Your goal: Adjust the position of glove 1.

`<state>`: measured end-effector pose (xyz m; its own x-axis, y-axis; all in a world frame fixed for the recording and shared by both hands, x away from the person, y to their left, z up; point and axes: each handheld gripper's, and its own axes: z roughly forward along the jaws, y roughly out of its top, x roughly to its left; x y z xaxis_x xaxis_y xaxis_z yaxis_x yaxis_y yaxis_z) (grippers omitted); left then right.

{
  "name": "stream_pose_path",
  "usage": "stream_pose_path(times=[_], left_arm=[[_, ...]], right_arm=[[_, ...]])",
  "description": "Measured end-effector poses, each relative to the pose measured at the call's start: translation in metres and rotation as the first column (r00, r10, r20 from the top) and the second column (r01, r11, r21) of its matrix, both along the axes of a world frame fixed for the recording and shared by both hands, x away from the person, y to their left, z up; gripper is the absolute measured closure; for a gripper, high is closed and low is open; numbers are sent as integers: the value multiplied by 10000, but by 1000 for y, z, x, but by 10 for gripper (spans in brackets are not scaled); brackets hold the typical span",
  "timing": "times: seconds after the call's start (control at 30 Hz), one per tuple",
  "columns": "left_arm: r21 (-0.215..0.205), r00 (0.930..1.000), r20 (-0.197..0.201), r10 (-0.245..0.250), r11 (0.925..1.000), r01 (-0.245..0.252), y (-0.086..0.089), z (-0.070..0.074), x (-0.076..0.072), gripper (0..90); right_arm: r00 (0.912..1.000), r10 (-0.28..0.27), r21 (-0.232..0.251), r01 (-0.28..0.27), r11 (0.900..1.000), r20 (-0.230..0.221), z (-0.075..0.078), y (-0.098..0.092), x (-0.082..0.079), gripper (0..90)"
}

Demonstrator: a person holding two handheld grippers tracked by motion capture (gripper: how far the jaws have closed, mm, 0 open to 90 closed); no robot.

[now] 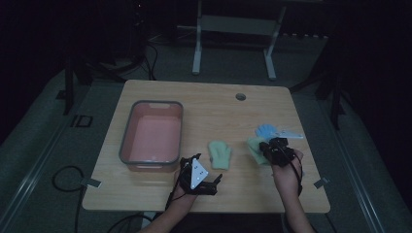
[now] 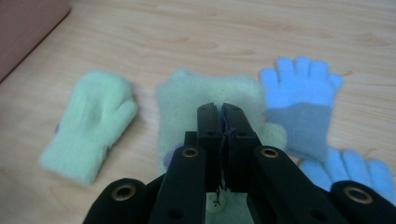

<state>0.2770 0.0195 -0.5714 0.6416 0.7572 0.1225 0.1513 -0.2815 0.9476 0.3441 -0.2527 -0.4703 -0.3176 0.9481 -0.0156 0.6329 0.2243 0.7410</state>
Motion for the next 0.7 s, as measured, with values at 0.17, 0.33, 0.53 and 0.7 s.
stream_pose_path(times=[0.17,0.33,0.53,0.7], left_arm=[[-66,10000,69,52,10000,-52,1,0,-1,2],[-64,9999,93,62,10000,-61,1,0,-1,2],[-89,9998,165,82,9999,-81,1,0,-2,3],[-11,9997,212,95,10000,-95,0,0,-3,2]], right_arm=[[9957,-806,-544,831,9951,463,-1,13,2,872],[9922,-1111,-656,1147,9912,560,-11,23,2,872],[9867,-1618,-69,1619,9868,148,-28,17,5,872],[9843,-1741,3,1742,9847,-278,-48,17,9,872]])
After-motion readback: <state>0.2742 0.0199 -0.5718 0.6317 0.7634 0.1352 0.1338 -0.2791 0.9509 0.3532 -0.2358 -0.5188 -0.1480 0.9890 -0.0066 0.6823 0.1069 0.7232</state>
